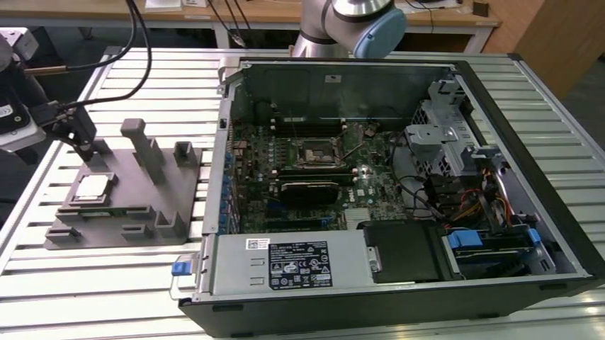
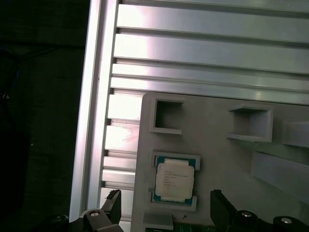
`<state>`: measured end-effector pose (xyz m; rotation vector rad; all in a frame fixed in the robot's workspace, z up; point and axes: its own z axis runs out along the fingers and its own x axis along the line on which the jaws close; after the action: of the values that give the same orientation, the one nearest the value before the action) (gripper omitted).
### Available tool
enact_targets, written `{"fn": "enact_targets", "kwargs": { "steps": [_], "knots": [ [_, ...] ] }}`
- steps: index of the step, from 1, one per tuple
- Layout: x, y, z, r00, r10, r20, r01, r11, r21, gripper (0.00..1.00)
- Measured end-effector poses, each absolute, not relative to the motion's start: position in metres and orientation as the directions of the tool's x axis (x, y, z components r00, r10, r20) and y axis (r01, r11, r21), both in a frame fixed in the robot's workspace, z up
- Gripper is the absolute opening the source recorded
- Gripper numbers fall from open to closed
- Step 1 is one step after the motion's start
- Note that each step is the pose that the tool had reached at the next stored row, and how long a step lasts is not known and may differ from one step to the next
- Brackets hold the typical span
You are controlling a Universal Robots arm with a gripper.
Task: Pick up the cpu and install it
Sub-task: 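Pick up the cpu and move it towards the insertion slot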
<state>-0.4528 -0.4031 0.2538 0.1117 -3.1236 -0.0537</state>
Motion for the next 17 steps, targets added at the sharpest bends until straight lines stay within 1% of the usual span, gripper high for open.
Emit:
{"fn": "enact_targets", "kwargs": {
  "steps": [17],
  "knots": [
    [-0.4528, -0.4033, 0.2469, -0.997, -0.072, 0.014, -0.071, 0.997, 0.035, 0.82]
  ]
}}
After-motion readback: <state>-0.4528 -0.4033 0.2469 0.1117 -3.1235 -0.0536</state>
